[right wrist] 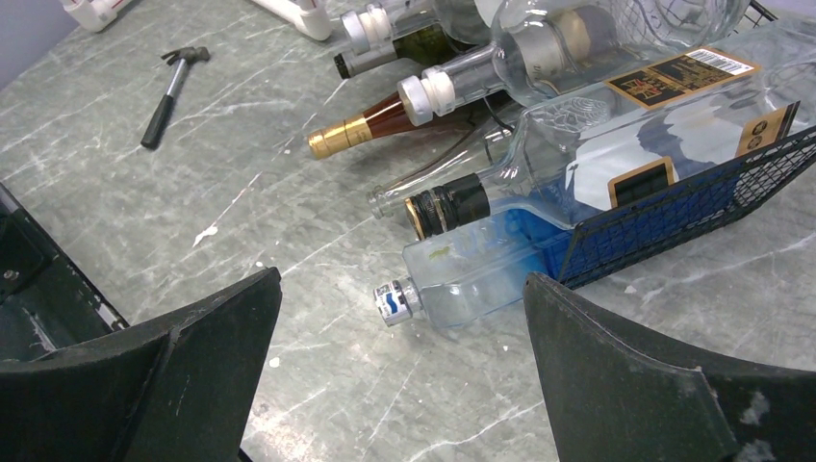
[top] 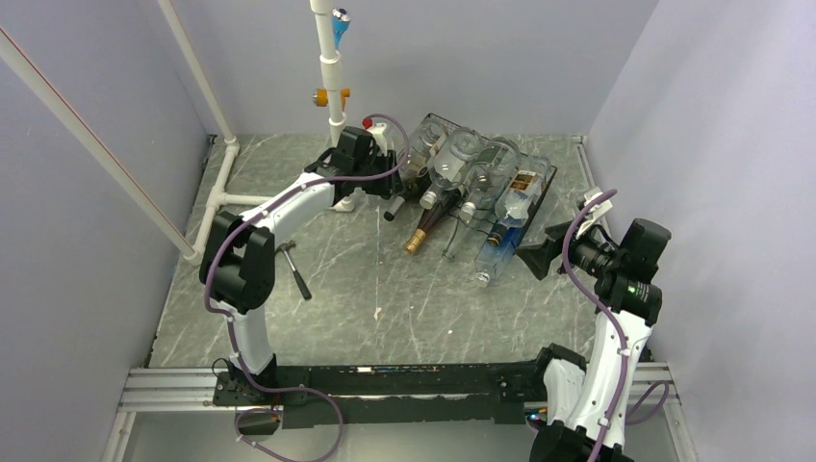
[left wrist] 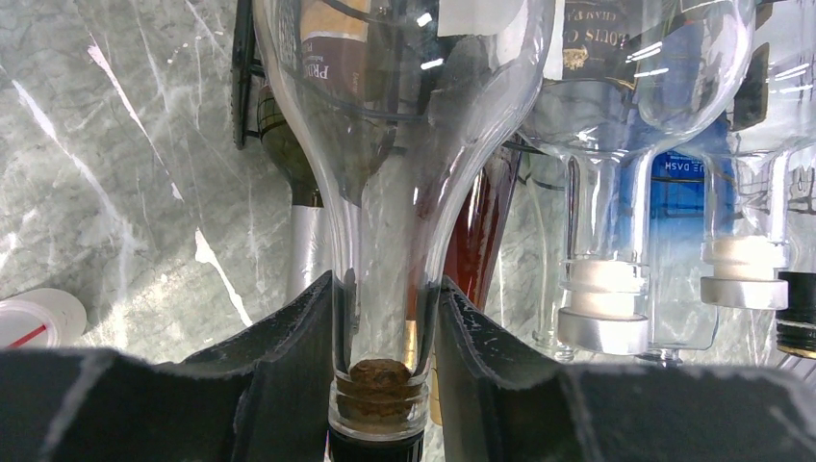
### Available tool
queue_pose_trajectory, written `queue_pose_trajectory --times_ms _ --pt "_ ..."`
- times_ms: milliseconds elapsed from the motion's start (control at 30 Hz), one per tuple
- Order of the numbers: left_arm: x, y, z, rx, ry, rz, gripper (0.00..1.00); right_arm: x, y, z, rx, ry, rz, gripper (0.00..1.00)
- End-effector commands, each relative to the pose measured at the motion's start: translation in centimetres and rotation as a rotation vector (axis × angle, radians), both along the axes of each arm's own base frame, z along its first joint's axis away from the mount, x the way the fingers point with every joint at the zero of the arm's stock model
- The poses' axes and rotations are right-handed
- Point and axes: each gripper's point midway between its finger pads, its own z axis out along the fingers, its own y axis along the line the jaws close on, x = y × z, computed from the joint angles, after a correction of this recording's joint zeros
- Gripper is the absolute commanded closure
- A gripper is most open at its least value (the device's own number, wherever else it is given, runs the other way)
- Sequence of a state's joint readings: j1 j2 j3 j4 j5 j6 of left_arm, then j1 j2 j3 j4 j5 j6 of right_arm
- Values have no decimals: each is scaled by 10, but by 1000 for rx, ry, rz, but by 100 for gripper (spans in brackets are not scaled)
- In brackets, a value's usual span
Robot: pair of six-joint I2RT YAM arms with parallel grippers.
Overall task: Take the wine bottle off the wine rack
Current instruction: Pick up the wine bottle from the wine rack.
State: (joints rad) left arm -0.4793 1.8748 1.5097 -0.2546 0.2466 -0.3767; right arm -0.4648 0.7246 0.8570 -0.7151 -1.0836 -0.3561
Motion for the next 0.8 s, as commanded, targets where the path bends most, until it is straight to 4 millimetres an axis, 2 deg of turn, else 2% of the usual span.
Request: queue_pose_trajectory --times_ms 0,200,567,767 --pt "-6 2 39 -41 -71 -10 100 1 3 10 -18 -53 29 0" --pt "-17 7 47 -63 -97 -2 100 0 4 10 -19 -55 35 0" --pt "-22 10 44 -80 -99 11 100 2 5 9 -20 -44 49 0" --pt "-28 14 41 -95 -101 24 100 9 9 14 -16 -19 96 0"
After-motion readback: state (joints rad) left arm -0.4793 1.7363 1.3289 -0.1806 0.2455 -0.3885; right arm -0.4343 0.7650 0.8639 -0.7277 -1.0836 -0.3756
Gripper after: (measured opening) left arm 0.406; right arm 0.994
